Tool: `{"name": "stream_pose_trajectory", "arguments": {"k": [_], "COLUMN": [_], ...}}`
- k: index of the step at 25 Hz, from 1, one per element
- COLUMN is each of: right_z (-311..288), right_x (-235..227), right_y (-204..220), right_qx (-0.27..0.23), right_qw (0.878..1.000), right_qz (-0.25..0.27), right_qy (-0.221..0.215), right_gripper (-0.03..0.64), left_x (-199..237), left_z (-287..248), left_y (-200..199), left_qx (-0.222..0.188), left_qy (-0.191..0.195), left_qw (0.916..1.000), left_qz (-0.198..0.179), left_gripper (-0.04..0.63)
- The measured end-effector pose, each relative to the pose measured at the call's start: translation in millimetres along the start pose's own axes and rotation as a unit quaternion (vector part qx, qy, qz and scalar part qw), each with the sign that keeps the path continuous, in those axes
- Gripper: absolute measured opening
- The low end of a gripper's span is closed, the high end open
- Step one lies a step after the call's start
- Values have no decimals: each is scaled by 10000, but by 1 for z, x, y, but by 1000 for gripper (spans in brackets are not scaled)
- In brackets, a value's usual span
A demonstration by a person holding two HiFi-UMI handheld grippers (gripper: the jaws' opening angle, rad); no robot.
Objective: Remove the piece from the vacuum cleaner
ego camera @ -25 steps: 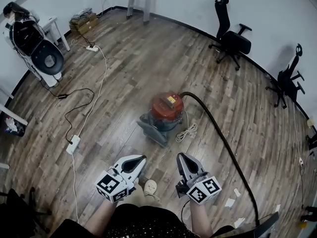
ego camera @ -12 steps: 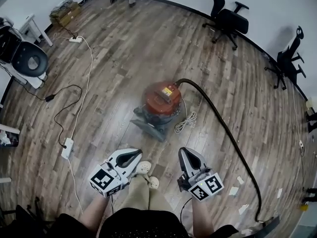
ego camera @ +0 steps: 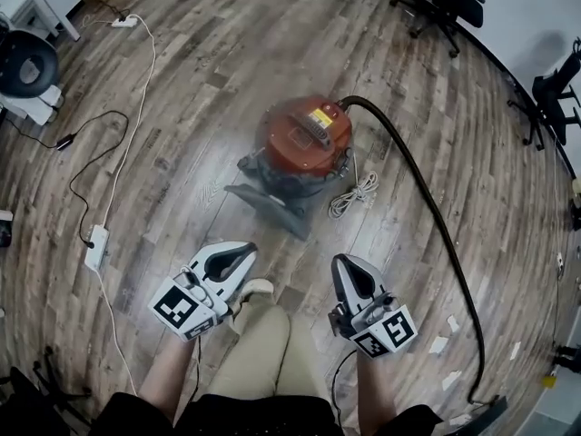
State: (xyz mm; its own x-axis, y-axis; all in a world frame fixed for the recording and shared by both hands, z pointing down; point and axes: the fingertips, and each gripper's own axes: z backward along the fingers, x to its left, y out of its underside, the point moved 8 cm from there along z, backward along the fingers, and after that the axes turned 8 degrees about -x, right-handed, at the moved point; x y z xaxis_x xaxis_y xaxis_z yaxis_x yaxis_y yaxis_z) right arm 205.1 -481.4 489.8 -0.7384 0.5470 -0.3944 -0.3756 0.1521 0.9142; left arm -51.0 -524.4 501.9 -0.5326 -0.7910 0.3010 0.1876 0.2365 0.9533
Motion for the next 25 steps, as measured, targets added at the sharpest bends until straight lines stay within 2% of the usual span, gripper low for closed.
{"name": "stream_pose_trajectory", "arguments": {"k": [3,6,9,12,13,14,15,16,19,22,25], "right_z": [-1,-7,-12,-13,-13,-14,-15,-16,-23,-33,-39], "right_x": [-30,-60,-91,-120,-128,-136,-140,-142,-140,-134,-130], "right_y": [52,94,125,149,156,162,167,171,183,194,201], "right_qx": [-32,16,-288,-808,-931,-1009,-1049,-1052,-740,-276,-31], "right_qw": [9999,9993,9983,9939,9916,9889,9860,9832,9794,9760,9718], "right_qz": [-27,150,171,192,267,318,347,388,833,1270,1539], "right_qy": [-115,-328,-480,-731,-861,-1043,-1251,-1439,-1686,-1746,-1787], "right_gripper": [11,11,11,11,17,93,230,287,313,313,313], "left_x": [28,58,85,109,117,126,134,141,158,175,201], "left_z": [1,-4,-10,-15,-17,-18,-18,-16,-8,-8,-20], "left_y": [56,107,146,177,186,192,195,195,182,163,173], "left_qx": [-102,-234,-439,-614,-711,-852,-1016,-1163,-1341,-1298,-878], "left_qy": [-126,-57,70,326,427,489,501,463,148,-232,-313], "left_qw": [9998,9996,9988,9976,9966,9952,9935,9920,9885,9821,9848], "left_qz": [76,173,196,48,16,-15,-58,-130,-678,-1342,-1465], "left_gripper": [9,9,12,103,152,208,256,298,342,342,342]}}
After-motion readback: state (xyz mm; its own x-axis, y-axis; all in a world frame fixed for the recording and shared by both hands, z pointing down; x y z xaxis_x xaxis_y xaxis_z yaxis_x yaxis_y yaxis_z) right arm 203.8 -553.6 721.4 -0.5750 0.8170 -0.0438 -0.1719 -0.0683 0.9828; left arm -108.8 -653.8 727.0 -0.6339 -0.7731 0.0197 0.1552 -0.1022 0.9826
